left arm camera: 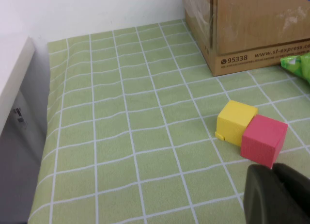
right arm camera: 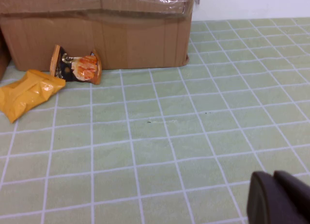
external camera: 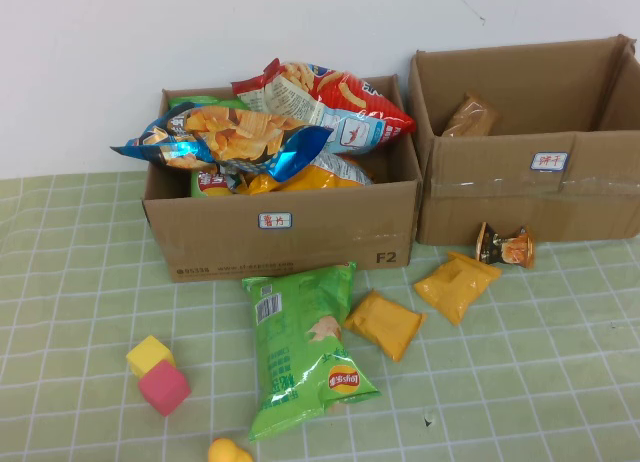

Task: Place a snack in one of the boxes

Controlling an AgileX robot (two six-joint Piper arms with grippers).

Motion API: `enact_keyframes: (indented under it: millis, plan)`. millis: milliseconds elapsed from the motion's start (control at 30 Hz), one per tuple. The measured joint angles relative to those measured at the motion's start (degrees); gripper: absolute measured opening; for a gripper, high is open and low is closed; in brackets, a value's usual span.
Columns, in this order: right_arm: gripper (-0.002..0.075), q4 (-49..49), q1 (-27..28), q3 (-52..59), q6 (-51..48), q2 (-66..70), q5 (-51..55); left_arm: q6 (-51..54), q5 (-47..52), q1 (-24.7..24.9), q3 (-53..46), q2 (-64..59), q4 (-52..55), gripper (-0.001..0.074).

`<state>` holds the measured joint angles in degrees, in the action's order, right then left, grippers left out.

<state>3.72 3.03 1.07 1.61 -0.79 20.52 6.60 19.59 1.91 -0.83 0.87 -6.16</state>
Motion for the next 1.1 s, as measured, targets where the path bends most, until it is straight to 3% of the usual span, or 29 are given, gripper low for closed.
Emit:
enact_keyframes:
  millis: [900,1100]
  plan:
    - [-0.0002,0.1,0.0,0.0,0.0,0.0,-0.1,0.0,-0.4,0.0,0.0,0.0,1.5,-0.0003]
    - [-0.0002,0.1,0.0,0.5,0.0,0.0,-4.0,0.0,-0.9,0.0,0.0,0.0,2.1,-0.0003]
